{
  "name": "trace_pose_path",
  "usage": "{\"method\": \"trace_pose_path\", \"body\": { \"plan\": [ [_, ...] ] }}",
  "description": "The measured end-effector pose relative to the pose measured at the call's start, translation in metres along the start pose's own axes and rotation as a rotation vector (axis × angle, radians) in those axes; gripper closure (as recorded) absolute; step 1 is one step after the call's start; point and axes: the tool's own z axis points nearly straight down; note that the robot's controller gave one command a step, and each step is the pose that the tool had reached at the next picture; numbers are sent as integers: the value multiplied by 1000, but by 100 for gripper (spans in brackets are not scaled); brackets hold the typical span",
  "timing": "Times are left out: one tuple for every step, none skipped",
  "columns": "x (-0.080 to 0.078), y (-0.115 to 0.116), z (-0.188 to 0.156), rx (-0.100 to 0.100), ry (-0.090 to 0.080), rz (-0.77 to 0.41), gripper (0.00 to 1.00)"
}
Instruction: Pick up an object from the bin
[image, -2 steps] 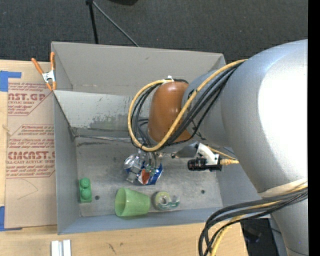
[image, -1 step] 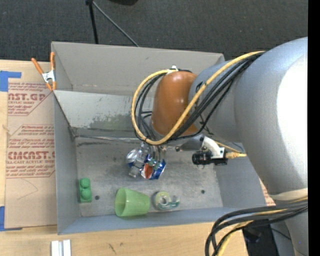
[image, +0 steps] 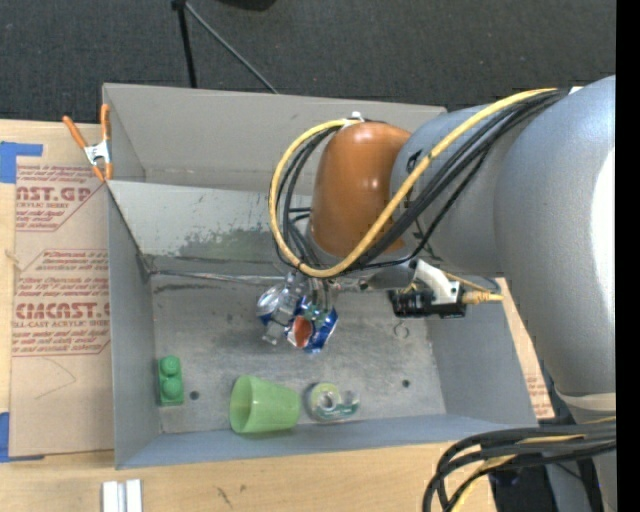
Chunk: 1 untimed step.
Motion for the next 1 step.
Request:
{"method": "trace_pose_path", "body": {
  "plan": [
    [0, 1, -9, 1, 2, -1, 100]
  ]
}}
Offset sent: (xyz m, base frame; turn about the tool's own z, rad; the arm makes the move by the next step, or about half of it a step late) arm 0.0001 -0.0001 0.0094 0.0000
